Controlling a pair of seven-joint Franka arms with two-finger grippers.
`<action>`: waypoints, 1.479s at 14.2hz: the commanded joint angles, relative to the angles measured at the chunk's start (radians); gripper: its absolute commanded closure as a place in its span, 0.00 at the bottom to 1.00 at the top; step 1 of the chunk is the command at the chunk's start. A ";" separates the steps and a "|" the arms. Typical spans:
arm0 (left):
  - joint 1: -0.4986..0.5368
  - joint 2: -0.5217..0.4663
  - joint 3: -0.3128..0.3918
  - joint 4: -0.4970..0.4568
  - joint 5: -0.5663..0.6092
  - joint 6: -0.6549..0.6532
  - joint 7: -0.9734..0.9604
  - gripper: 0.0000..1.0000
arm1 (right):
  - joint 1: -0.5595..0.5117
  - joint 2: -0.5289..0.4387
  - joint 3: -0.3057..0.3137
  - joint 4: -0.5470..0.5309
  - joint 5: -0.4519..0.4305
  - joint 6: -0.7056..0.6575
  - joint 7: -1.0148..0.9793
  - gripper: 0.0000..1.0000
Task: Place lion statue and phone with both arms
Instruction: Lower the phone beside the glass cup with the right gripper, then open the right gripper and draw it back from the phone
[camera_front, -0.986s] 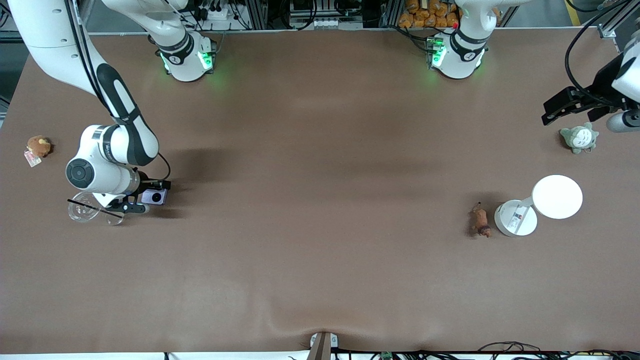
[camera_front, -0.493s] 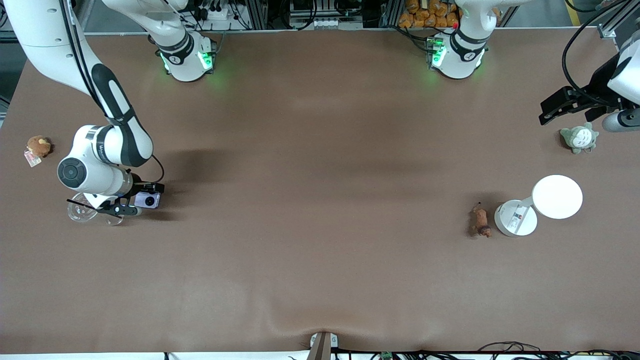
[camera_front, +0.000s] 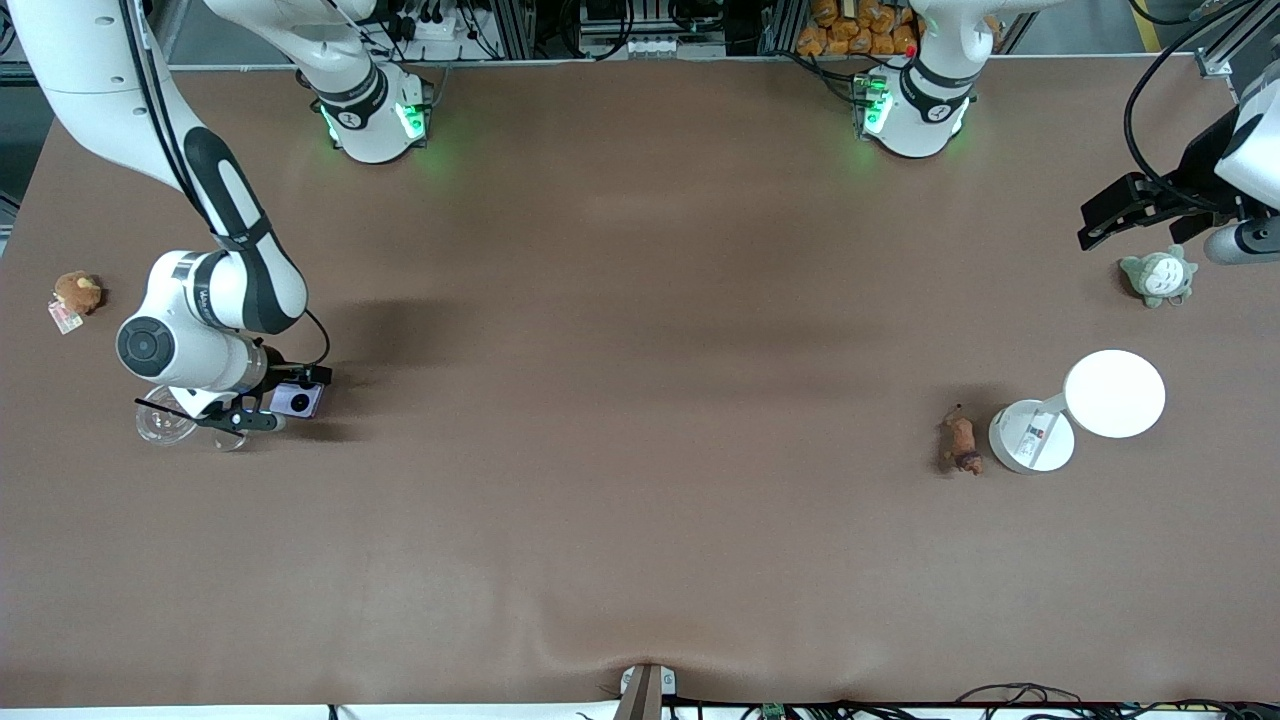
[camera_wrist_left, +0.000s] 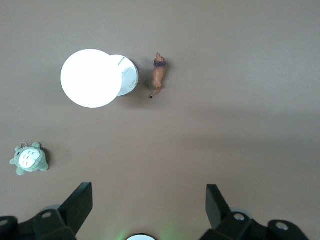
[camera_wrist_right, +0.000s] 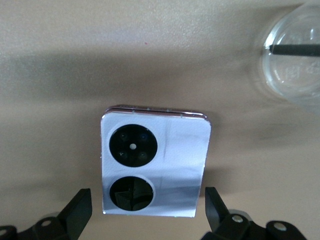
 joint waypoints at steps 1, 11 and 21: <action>0.010 -0.026 -0.003 -0.015 0.001 0.004 0.013 0.00 | 0.003 -0.009 0.008 0.004 -0.019 -0.022 -0.001 0.00; 0.010 -0.026 -0.003 -0.015 -0.001 0.002 0.014 0.00 | 0.069 -0.110 0.011 0.222 -0.019 -0.434 -0.002 0.00; 0.007 -0.026 -0.004 -0.015 0.001 0.001 0.013 0.00 | 0.056 -0.287 0.011 0.743 0.034 -0.952 -0.035 0.00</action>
